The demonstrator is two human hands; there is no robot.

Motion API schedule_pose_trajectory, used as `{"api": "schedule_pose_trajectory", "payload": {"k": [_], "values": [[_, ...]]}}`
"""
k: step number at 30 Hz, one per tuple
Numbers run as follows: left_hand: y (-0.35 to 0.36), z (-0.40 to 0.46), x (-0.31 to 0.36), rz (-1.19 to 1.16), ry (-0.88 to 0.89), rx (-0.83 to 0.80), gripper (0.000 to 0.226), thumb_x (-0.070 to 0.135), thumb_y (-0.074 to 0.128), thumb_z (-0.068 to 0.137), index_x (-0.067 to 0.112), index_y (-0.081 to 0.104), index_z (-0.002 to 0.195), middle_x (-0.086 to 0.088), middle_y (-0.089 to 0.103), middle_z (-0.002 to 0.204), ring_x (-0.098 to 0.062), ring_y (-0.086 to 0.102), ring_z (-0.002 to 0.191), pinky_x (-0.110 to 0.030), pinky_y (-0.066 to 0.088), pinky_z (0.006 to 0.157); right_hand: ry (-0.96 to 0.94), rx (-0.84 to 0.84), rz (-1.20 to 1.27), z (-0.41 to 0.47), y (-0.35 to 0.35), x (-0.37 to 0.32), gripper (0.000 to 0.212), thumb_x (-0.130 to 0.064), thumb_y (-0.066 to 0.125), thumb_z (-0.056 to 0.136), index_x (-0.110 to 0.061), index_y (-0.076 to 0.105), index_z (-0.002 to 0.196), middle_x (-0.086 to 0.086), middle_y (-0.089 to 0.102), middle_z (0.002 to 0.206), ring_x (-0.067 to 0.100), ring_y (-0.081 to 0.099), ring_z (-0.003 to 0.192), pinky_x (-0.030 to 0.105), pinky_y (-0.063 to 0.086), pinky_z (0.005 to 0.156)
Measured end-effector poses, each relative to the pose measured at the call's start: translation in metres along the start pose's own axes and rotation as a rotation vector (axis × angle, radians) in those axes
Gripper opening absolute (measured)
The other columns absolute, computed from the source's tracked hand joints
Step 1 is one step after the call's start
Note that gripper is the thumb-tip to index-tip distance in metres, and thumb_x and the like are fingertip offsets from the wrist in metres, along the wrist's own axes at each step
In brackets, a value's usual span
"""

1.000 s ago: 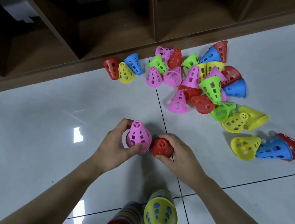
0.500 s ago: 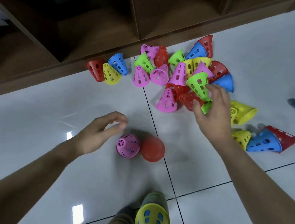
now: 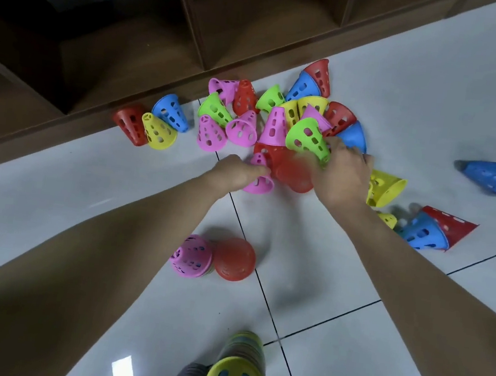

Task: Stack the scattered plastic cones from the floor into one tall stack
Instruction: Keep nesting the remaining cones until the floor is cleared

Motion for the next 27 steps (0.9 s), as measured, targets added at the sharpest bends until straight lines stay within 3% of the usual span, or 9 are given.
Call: {"api": "schedule_pose_trajectory", "payload": {"k": [4,7,11,13,16,19,23,27], "values": [[0.007,-0.004,-0.002,0.023,0.002,-0.007,0.040,0.046,0.075,0.078,0.009,0.059,0.079,-0.009,0.056,0.070,-0.020,0.056,0.062,-0.025,0.035,0.049,0.059,0.005,0.394,-0.017,-0.008,0.008,0.048,-0.055,0.060,0.089,-0.016,0.067,0.115,0.004,0.073,0.091,0.027,0.067,0.093,0.041,0.049,0.090],[-0.001,-0.017,-0.013,0.017,-0.010,-0.024,0.036,0.043,0.070,0.083,0.008,0.064,0.085,-0.009,0.061,0.077,-0.022,0.062,0.069,-0.025,0.040,0.055,0.139,-0.074,0.732,-0.036,-0.019,0.007,0.037,-0.043,0.070,0.088,-0.017,0.069,0.114,-0.005,0.072,0.093,0.007,0.066,0.084,0.020,0.052,0.079],[-0.037,-0.053,-0.029,-0.130,0.033,0.034,0.049,0.049,0.064,0.087,0.004,0.070,0.106,-0.016,0.070,0.103,-0.028,0.068,0.091,-0.034,0.051,0.078,0.068,-0.139,0.876,-0.066,-0.032,-0.005,0.020,-0.028,0.078,0.085,-0.023,0.069,0.103,-0.008,0.071,0.088,0.008,0.064,0.076,0.018,0.051,0.072],[-0.055,-0.086,-0.041,-0.240,0.065,0.096,0.047,0.051,0.063,0.086,0.011,0.069,0.109,-0.009,0.071,0.103,-0.026,0.068,0.100,-0.037,0.052,0.087,0.031,-0.179,0.903,-0.083,-0.033,-0.013,0.026,-0.030,0.078,0.081,-0.024,0.069,0.105,-0.005,0.068,0.094,0.008,0.064,0.081,0.019,0.052,0.074],[-0.068,-0.139,-0.067,-0.353,0.103,0.202,0.046,0.053,0.061,0.076,0.019,0.068,0.106,-0.003,0.073,0.100,-0.021,0.068,0.097,-0.033,0.052,0.083,-0.160,-0.202,0.869,-0.105,-0.036,-0.029,0.030,-0.030,0.076,0.081,-0.015,0.070,0.106,-0.003,0.061,0.101,0.013,0.063,0.095,0.023,0.053,0.082],[-0.063,-0.181,-0.093,-0.371,0.157,0.275,0.039,0.048,0.065,0.076,0.023,0.066,0.106,0.004,0.072,0.097,-0.011,0.067,0.090,-0.033,0.051,0.079,-0.313,-0.254,0.824,-0.123,-0.034,-0.042,0.030,-0.025,0.081,0.080,-0.011,0.069,0.103,-0.002,0.061,0.103,0.012,0.063,0.098,0.025,0.053,0.085],[-0.040,-0.212,-0.117,-0.338,0.262,0.327,0.047,0.051,0.070,0.075,0.026,0.061,0.113,0.010,0.071,0.102,-0.014,0.068,0.096,-0.033,0.056,0.081,-0.431,-0.372,0.703,-0.139,-0.022,-0.055,0.038,-0.039,0.077,0.079,-0.014,0.066,0.106,-0.006,0.057,0.109,0.010,0.061,0.101,0.033,0.051,0.090],[-0.021,-0.212,-0.129,-0.208,0.335,0.387,0.049,0.042,0.077,0.076,0.025,0.058,0.117,0.021,0.064,0.110,-0.006,0.061,0.108,-0.019,0.050,0.091,-0.468,-0.454,0.623,-0.150,-0.013,-0.061,0.039,-0.040,0.078,0.081,-0.020,0.063,0.111,-0.013,0.052,0.113,0.009,0.059,0.100,0.035,0.052,0.085]]}}
Point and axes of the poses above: each hand's wrist, its own z-axis towards the middle knuckle, its own y-axis out of the palm, x = y × z, the point moved 4 cm from there along z, towards the middle knuckle
